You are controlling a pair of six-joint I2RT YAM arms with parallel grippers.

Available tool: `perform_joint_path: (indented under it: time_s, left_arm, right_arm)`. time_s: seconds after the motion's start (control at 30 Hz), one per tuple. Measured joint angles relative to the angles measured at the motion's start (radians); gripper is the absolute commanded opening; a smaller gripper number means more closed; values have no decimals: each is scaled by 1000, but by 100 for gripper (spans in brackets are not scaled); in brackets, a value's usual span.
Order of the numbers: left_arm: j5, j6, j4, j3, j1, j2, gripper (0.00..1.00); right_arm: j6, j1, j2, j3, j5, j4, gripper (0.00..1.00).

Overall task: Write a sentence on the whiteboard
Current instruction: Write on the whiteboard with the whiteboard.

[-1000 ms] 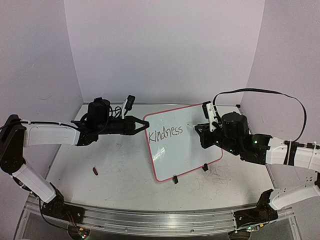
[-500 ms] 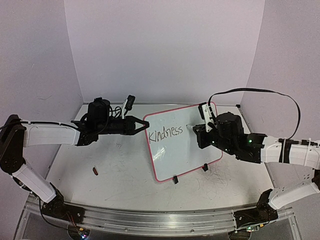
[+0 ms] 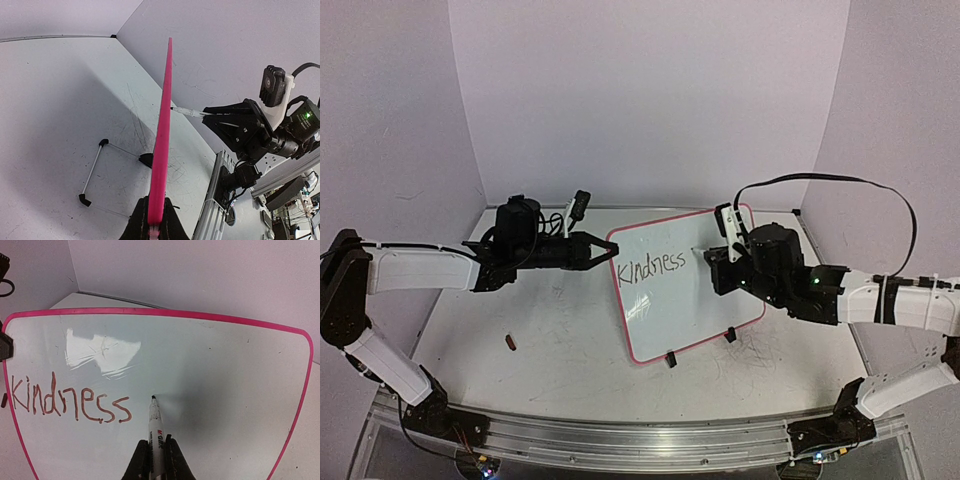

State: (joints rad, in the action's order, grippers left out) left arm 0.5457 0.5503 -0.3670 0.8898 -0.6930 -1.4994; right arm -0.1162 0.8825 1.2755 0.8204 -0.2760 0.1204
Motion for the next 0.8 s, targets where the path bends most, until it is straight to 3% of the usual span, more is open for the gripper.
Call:
perform_joint_path:
  time_s: [0.8]
  left_arm:
    - [0,0,1,0,0,0,0]
  right_arm:
    - [-16,4,15,8,-47,0,0]
